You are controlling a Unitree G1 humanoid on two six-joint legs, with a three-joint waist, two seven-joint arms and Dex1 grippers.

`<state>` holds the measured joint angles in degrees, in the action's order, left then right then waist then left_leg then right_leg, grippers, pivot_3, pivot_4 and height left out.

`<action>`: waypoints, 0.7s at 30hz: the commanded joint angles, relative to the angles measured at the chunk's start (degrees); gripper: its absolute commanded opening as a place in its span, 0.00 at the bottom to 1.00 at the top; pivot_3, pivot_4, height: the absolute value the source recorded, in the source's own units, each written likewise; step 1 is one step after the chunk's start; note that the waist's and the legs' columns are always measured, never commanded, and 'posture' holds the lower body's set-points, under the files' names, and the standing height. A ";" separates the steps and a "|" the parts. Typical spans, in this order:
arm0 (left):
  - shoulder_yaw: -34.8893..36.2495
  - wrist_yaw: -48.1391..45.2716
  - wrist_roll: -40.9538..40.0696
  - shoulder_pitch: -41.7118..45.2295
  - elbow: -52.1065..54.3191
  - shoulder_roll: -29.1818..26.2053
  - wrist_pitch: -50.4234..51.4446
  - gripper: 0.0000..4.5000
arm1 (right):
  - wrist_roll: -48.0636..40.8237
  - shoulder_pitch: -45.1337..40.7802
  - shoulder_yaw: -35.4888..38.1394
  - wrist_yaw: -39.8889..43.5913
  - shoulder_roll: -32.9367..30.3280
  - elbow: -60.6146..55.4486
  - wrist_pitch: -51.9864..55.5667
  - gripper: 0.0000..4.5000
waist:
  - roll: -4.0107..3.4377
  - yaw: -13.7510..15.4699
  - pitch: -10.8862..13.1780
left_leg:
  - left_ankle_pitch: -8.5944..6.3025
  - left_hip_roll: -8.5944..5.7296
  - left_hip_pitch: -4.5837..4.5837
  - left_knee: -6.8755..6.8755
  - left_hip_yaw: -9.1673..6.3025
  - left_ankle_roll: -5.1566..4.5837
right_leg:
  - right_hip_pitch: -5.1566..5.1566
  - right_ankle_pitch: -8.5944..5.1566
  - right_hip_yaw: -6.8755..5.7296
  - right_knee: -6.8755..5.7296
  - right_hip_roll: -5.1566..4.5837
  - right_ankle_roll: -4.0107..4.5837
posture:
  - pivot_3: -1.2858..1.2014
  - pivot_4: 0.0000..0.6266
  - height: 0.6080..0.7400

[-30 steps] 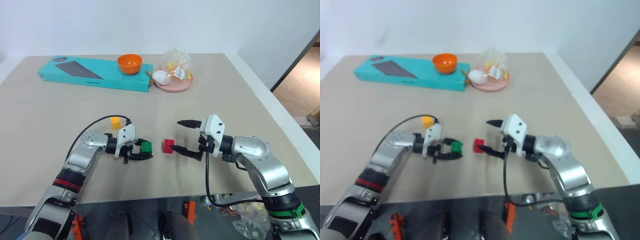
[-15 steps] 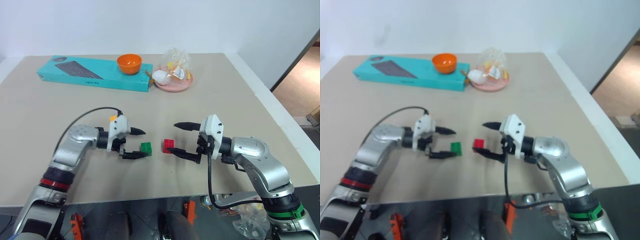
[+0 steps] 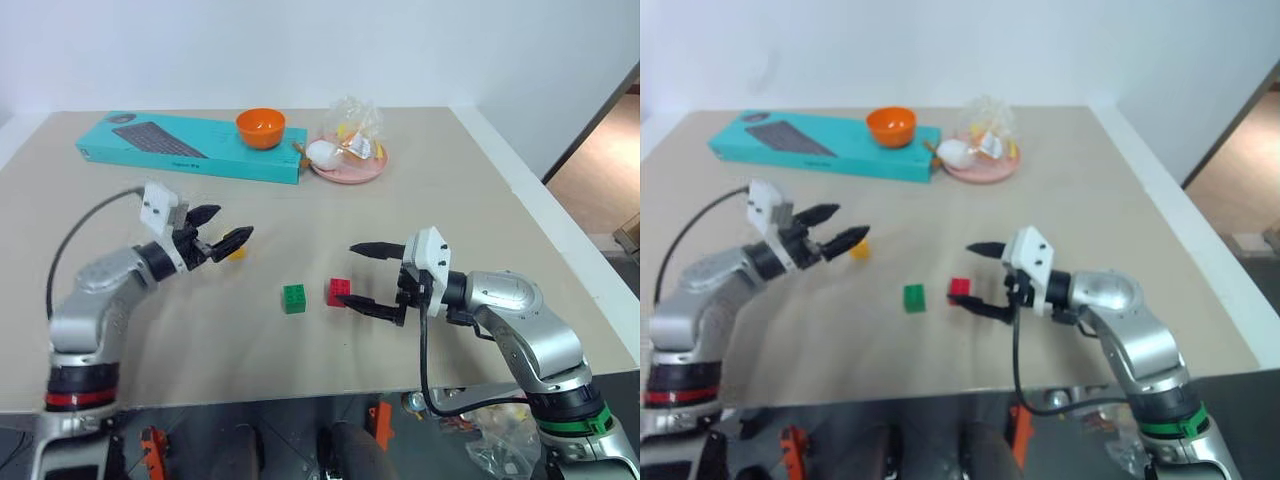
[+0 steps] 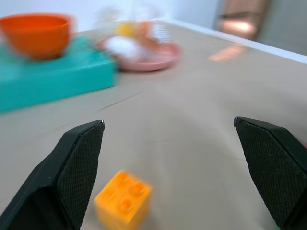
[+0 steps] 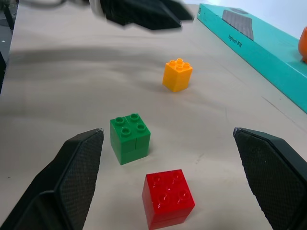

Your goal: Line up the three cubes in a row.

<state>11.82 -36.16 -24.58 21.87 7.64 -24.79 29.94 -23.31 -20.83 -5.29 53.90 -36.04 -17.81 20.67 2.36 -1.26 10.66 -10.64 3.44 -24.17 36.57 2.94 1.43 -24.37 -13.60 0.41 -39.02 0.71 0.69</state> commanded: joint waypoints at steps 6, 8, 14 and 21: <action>-0.99 20.00 9.55 -5.99 10.79 8.80 -5.60 0.99 | 0.09 -0.40 1.71 1.65 -1.50 0.48 -1.40 1.00 | 0.02 0.03 -0.01 | 0.00 -0.07 0.05 0.02 0.01 0.00 | 0.02 0.07 0.06 0.00 -0.01 -0.06 | 0.52 0.24 1.00; -1.62 22.60 11.15 -6.03 10.65 10.07 -5.60 0.99 | 0.14 -0.41 1.63 1.83 -1.73 0.73 -1.56 1.00 | 0.02 0.04 -0.02 | 0.02 -0.12 0.06 0.03 0.01 -0.03 | 0.02 0.12 0.07 -0.01 -0.01 -0.06 | 0.52 0.24 1.00; -4.15 26.46 13.02 -5.10 9.41 12.65 -4.24 0.99 | 0.51 -0.36 1.61 2.16 -2.20 1.09 -1.79 1.00 | 0.03 0.02 -0.02 | 0.05 -0.15 0.09 0.03 0.02 -0.06 | 0.03 0.15 0.08 -0.01 0.07 -0.06 | 0.52 0.24 1.00; -5.65 29.96 14.52 -4.43 7.47 15.00 -1.17 0.99 | 0.72 0.31 1.94 2.05 -2.67 0.58 -1.57 1.00 | 0.03 0.02 -0.02 | 0.05 -0.23 0.08 0.03 0.01 -0.06 | 0.03 0.16 0.15 0.00 0.04 -0.10 | 0.52 0.24 1.00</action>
<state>6.52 -7.19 -10.91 16.43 14.69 -9.85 28.37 -22.69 -20.53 -5.20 55.99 -37.94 -16.39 19.80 2.39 -1.24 10.64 -10.59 3.21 -24.09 36.60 2.95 1.36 -24.33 -13.44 0.56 -39.02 0.75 0.58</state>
